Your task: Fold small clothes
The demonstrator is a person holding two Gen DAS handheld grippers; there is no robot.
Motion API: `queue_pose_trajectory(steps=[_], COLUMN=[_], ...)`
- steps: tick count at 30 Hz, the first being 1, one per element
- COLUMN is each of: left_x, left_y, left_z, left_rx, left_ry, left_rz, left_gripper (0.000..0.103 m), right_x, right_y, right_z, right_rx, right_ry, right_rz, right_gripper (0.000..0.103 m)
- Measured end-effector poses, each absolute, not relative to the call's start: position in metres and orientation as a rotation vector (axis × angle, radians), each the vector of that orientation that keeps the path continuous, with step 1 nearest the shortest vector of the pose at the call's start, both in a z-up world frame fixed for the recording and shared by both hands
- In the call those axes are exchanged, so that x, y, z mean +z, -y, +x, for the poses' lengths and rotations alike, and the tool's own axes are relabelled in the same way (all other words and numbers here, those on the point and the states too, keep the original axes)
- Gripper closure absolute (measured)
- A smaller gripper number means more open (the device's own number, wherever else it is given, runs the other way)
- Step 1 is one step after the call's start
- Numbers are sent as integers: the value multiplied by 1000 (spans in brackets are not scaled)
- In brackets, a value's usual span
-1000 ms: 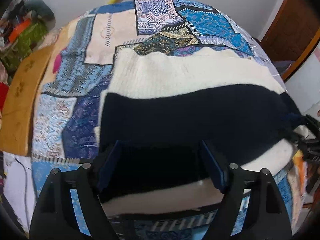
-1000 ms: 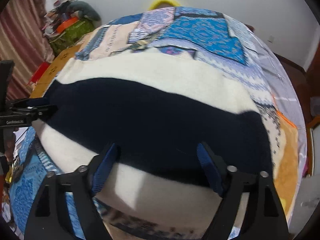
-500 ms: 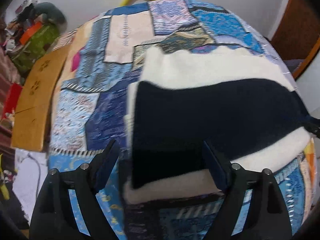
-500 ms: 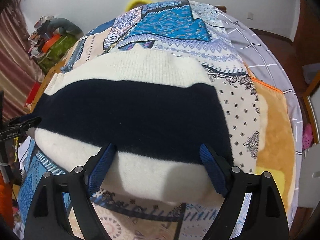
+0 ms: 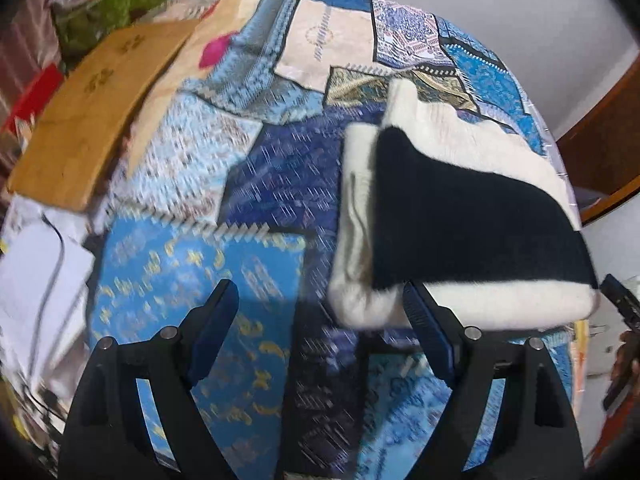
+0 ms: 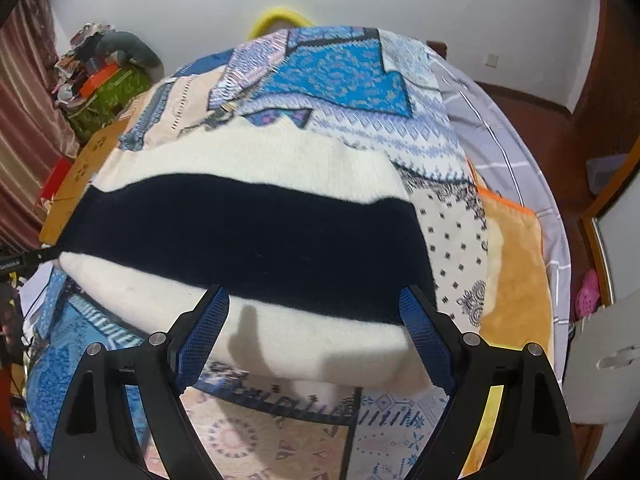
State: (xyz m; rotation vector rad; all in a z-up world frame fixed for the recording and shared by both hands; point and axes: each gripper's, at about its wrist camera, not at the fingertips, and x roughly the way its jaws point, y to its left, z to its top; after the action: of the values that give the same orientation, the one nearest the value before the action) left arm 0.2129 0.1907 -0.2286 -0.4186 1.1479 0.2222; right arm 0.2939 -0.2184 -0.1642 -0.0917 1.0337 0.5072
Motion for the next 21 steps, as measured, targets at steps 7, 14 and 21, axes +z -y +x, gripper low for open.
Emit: queue_pose_trajectory(steps=[7,14,21], left_x=[-235,-241,-252], left_y=[-169,-155,-147], left_z=[204,202,215], left_rx=[120,13,-53], left_ry=[-1184,-1192,-1197], left_rz=[-541,-707,-837], left_gripper=[19,19,18], right_x=[-152,-164,-183], right_y=[187,157,136], right_z=[283,273,270], right_rx=[569,622,649], right_ry=[-995,-1011,-1054], right_rz=[-141,-177,-191], right_gripper=[18,18,18])
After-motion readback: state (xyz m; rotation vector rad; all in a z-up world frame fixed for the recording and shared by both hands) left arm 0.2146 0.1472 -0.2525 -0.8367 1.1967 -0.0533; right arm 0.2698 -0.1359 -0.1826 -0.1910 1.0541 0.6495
